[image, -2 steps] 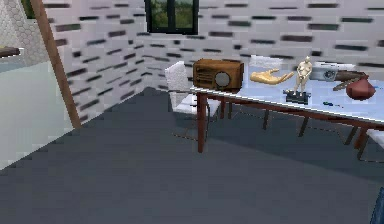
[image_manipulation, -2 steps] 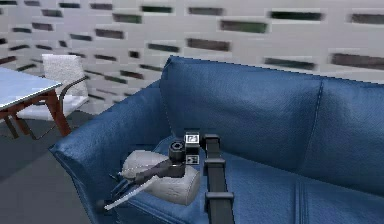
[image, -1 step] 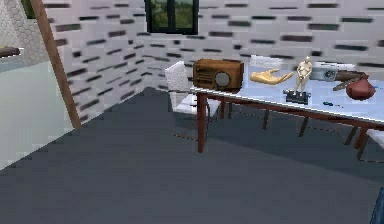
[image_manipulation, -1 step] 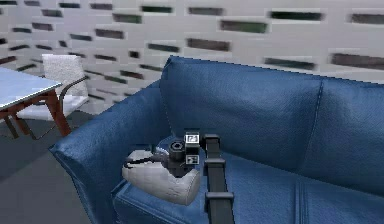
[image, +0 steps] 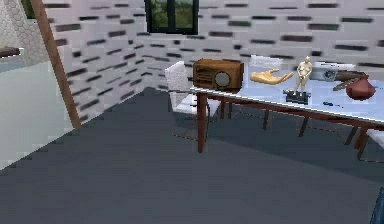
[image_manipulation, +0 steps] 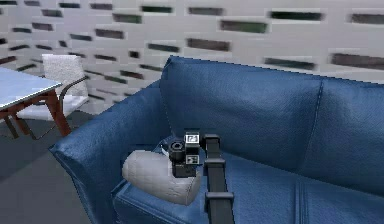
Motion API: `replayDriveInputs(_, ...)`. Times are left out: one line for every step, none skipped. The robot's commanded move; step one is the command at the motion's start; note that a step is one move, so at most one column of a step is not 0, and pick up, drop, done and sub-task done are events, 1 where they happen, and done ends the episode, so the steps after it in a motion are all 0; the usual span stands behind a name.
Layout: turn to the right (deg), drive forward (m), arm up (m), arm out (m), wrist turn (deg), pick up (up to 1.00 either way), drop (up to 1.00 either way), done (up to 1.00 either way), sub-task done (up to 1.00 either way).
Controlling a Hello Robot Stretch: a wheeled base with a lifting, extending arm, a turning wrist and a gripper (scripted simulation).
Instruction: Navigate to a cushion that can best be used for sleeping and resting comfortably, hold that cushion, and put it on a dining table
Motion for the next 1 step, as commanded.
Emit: replayDriveInputs(0.0, 0.00, -0.30, 0.00, 0.0, 0.00, 0.00, 0.00, 0.00)
